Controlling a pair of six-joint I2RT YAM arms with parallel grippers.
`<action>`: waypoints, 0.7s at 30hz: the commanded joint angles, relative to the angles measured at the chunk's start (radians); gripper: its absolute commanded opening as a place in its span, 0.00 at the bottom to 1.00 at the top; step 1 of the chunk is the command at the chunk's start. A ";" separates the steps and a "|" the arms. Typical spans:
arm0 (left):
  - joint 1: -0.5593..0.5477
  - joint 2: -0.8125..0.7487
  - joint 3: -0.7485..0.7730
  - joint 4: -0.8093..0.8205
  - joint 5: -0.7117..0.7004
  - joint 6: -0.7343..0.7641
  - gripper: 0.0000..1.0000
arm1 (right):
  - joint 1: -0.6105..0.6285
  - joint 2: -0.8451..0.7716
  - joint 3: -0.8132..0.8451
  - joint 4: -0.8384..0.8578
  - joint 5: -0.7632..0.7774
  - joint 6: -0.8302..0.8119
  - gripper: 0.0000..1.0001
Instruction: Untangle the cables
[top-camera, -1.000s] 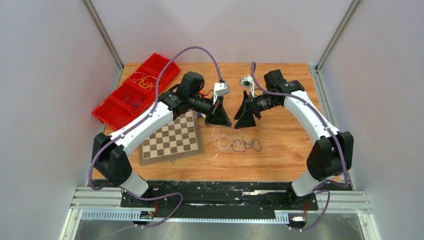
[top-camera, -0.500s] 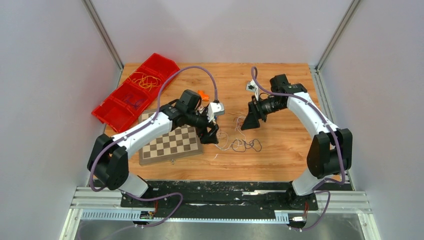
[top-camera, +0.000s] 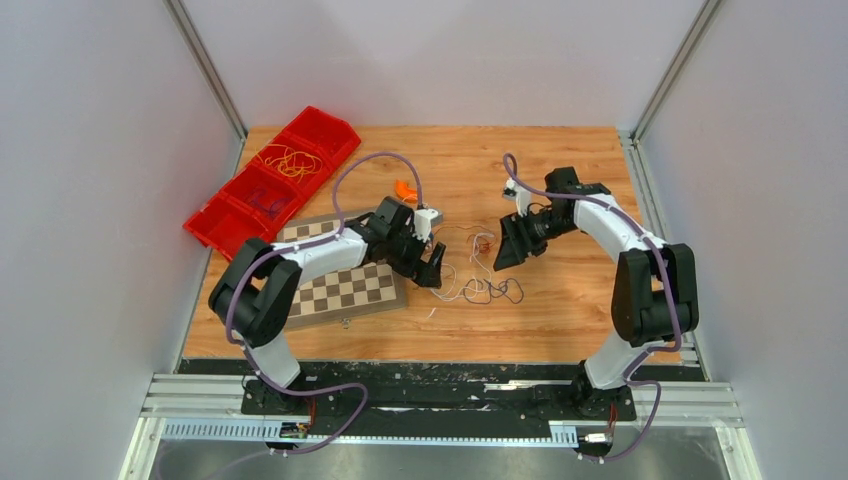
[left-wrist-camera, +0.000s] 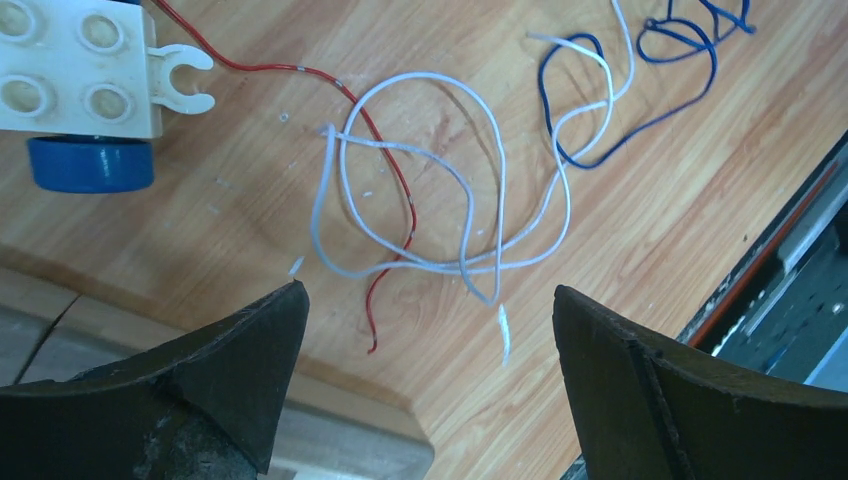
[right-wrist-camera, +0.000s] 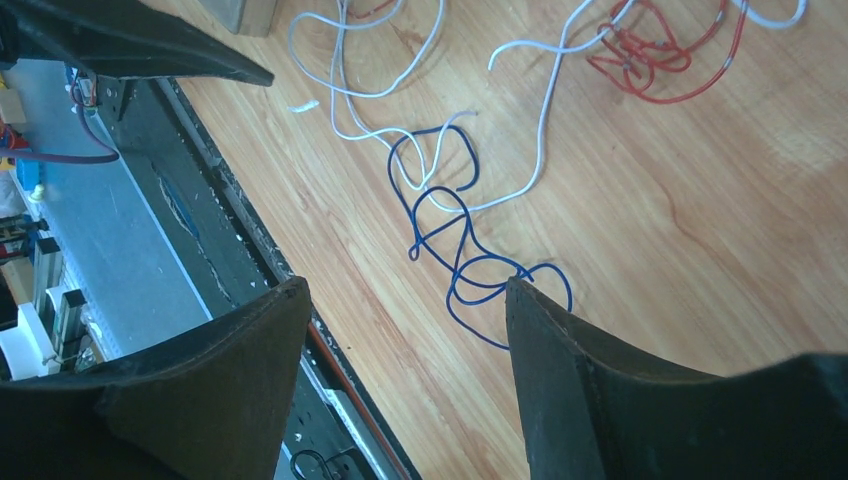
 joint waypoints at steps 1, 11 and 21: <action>-0.001 0.063 0.012 0.124 0.045 -0.152 1.00 | 0.016 -0.016 -0.028 0.034 0.001 0.012 0.70; -0.010 0.091 0.016 0.138 0.039 -0.159 0.32 | 0.085 0.032 -0.073 0.118 0.055 0.058 0.69; 0.008 -0.273 0.152 -0.138 0.204 -0.068 0.00 | 0.168 0.165 -0.181 0.254 0.328 0.058 0.43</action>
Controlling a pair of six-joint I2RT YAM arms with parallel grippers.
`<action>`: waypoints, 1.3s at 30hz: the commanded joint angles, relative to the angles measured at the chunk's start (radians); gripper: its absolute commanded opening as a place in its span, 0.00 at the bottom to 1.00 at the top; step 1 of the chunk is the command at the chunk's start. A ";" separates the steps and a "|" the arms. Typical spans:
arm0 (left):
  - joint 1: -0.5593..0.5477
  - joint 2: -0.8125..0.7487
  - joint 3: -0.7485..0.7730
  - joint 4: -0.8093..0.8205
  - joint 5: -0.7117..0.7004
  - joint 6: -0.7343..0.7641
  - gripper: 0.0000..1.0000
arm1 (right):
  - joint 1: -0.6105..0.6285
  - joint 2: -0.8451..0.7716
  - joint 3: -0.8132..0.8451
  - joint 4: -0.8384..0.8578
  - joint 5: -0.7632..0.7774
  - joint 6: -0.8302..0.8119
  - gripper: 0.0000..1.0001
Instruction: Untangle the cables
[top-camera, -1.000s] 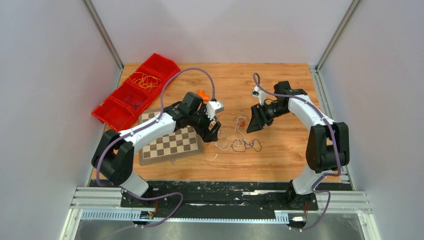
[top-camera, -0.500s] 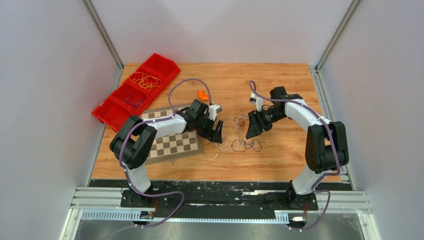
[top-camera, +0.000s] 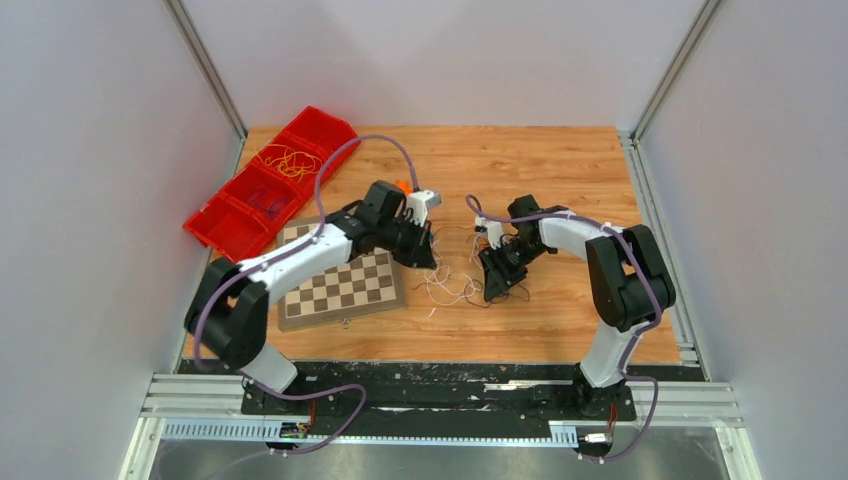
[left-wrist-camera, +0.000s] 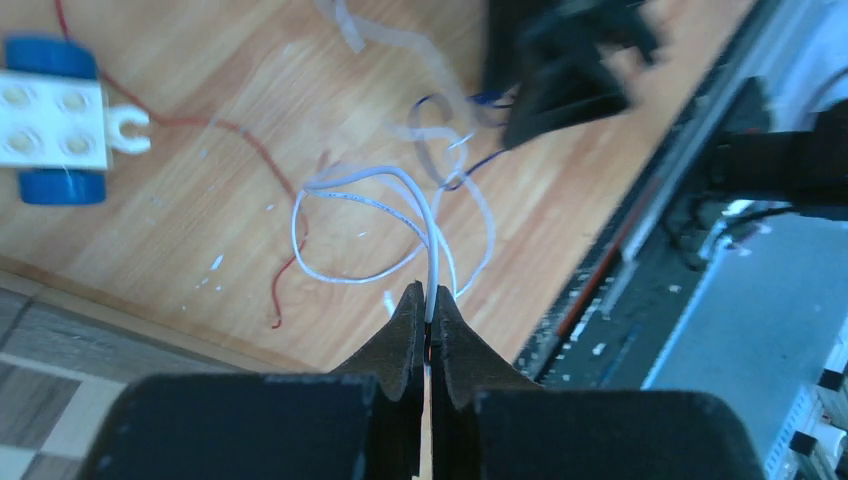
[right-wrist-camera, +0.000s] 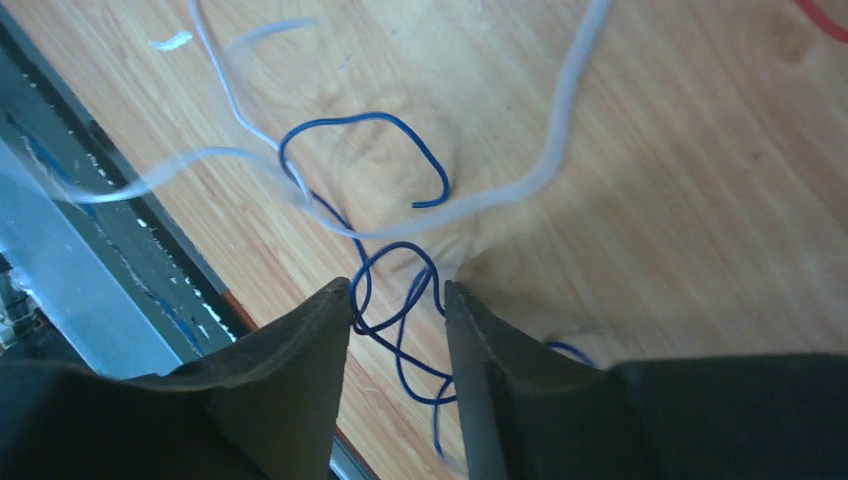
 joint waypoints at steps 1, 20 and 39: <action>0.009 -0.212 0.142 -0.146 0.128 0.079 0.00 | 0.004 0.059 -0.035 0.102 0.191 -0.006 0.40; 0.457 -0.190 1.026 -0.428 0.304 0.110 0.00 | -0.033 0.051 0.026 0.100 0.296 -0.044 0.29; 0.432 -0.188 0.942 -0.027 0.468 -0.218 0.00 | 0.001 -0.237 0.435 0.127 -0.328 0.162 1.00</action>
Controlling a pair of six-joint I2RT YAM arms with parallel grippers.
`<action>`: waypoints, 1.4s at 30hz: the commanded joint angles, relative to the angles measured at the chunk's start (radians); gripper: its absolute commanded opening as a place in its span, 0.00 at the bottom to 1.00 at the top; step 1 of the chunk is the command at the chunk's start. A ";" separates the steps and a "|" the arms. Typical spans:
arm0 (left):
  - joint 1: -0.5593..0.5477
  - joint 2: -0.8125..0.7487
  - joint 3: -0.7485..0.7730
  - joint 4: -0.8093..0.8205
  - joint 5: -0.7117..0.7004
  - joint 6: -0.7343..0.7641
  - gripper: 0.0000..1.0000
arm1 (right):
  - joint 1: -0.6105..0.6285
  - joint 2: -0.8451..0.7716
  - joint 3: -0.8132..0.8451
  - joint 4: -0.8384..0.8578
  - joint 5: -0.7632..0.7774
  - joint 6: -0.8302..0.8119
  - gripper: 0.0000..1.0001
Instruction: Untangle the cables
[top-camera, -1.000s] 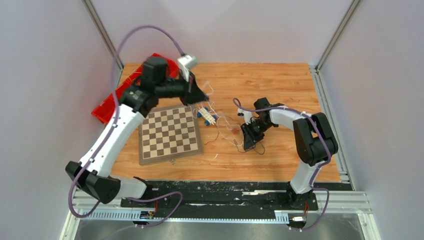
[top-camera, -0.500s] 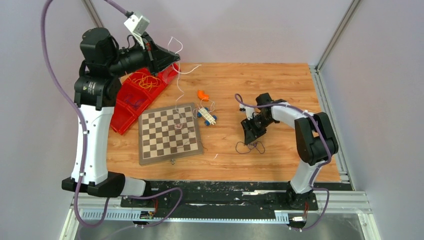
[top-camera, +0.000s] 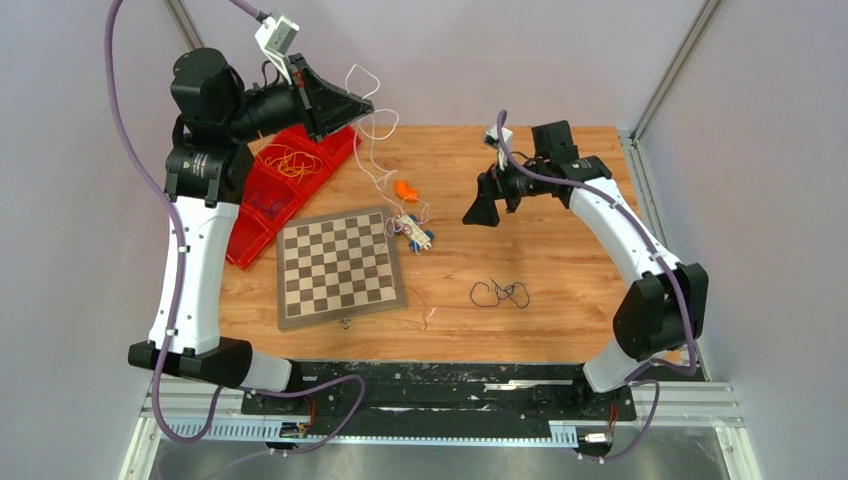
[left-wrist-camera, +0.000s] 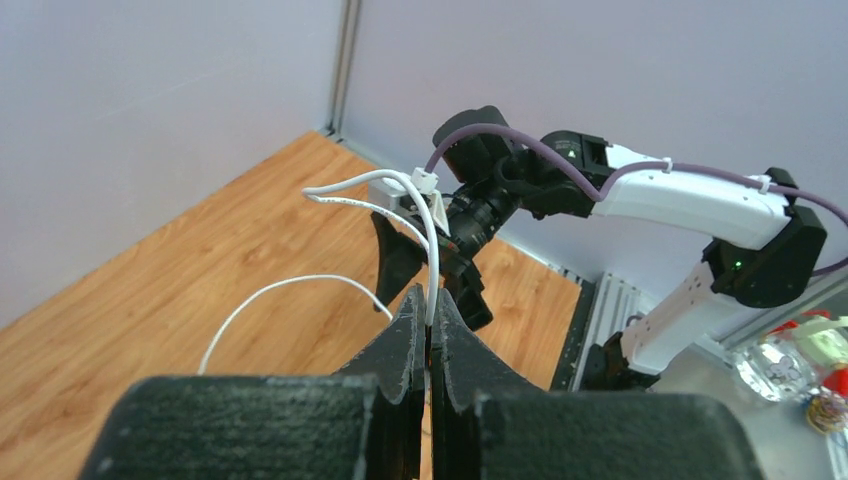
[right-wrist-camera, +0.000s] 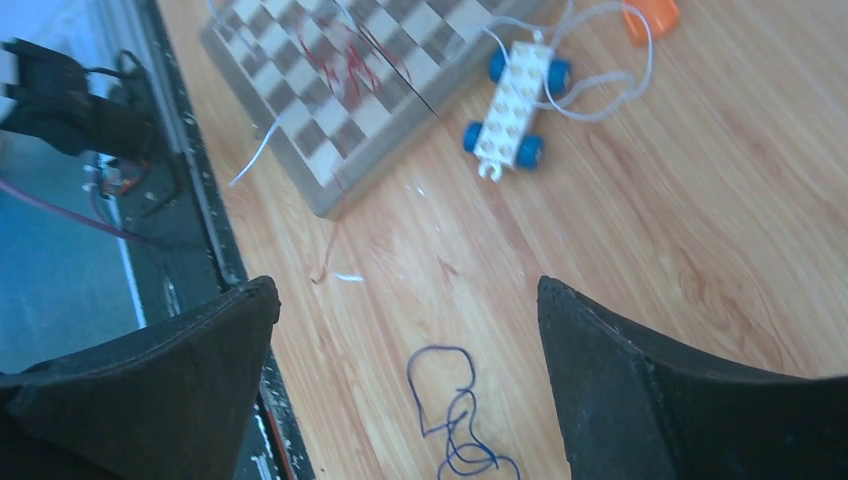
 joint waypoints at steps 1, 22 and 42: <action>-0.021 0.014 0.045 0.190 0.068 -0.149 0.00 | 0.035 -0.100 -0.029 0.214 -0.140 0.173 1.00; -0.105 0.156 0.235 0.298 0.106 -0.188 0.00 | 0.364 0.085 -0.385 0.904 0.190 0.256 0.30; 0.374 0.041 0.106 0.069 -0.253 -0.035 0.00 | 0.072 0.034 -0.375 0.488 0.329 0.050 0.44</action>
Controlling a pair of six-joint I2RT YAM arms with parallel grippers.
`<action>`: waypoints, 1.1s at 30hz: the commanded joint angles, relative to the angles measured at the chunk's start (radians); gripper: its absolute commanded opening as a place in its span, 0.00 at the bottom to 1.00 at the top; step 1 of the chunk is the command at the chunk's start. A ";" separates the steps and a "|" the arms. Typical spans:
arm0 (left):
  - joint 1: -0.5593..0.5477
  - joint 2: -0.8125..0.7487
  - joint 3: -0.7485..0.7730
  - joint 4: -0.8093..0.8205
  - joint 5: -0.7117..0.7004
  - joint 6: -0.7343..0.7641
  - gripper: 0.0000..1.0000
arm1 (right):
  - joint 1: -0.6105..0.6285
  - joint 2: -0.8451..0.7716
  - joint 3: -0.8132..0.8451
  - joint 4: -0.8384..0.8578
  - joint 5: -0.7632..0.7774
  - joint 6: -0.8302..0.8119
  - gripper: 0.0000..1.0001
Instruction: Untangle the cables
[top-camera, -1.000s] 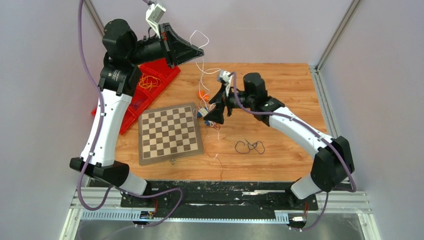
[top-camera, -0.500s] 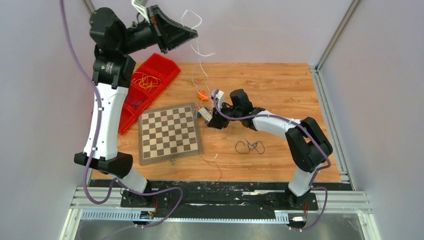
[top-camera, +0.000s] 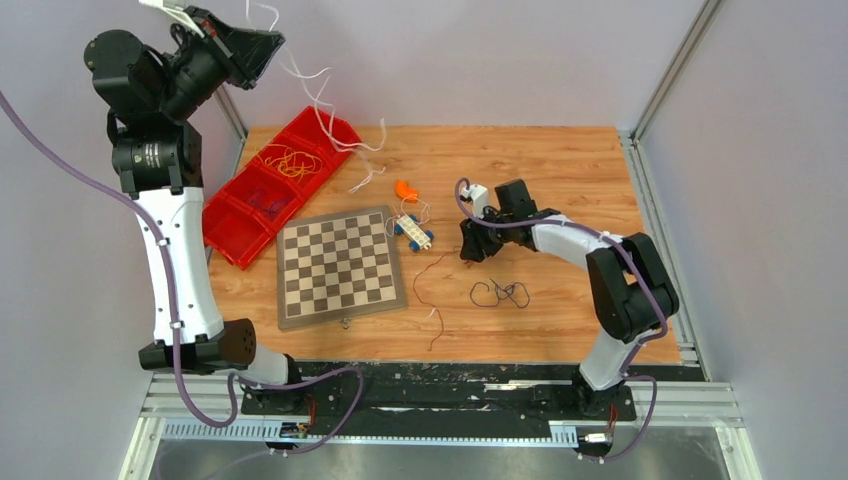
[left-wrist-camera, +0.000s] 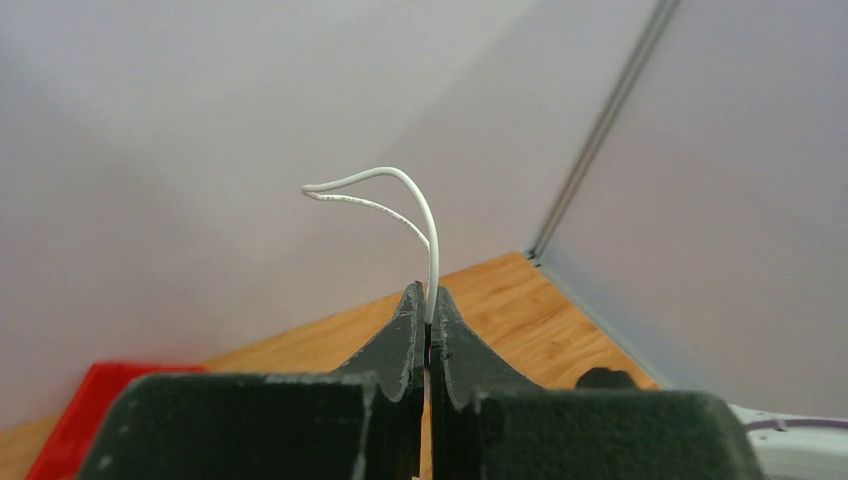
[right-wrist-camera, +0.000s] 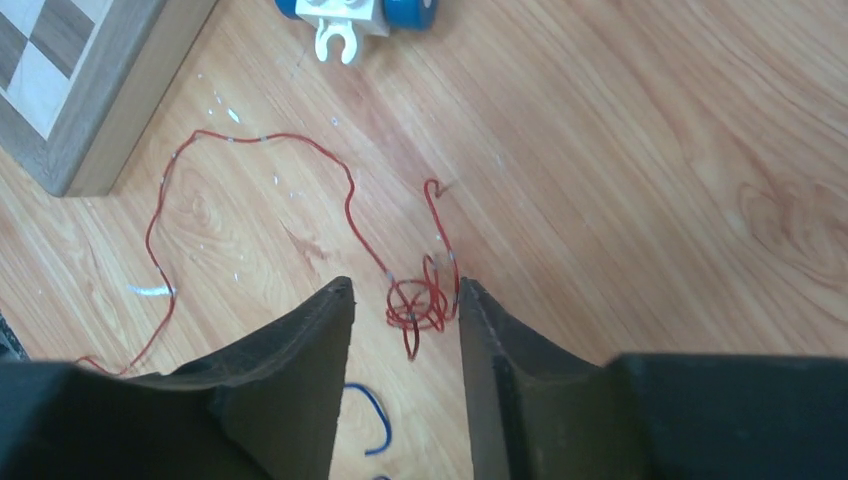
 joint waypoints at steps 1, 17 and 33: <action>0.126 -0.047 -0.127 -0.107 -0.085 0.112 0.00 | -0.071 -0.089 0.082 -0.082 0.026 -0.052 0.47; 0.441 -0.041 -0.232 -0.255 -0.011 0.337 0.00 | -0.205 -0.196 0.159 -0.325 -0.090 -0.082 0.88; 0.541 -0.028 -0.169 -0.248 0.047 0.425 0.00 | -0.205 -0.161 0.201 -0.387 -0.096 -0.068 0.89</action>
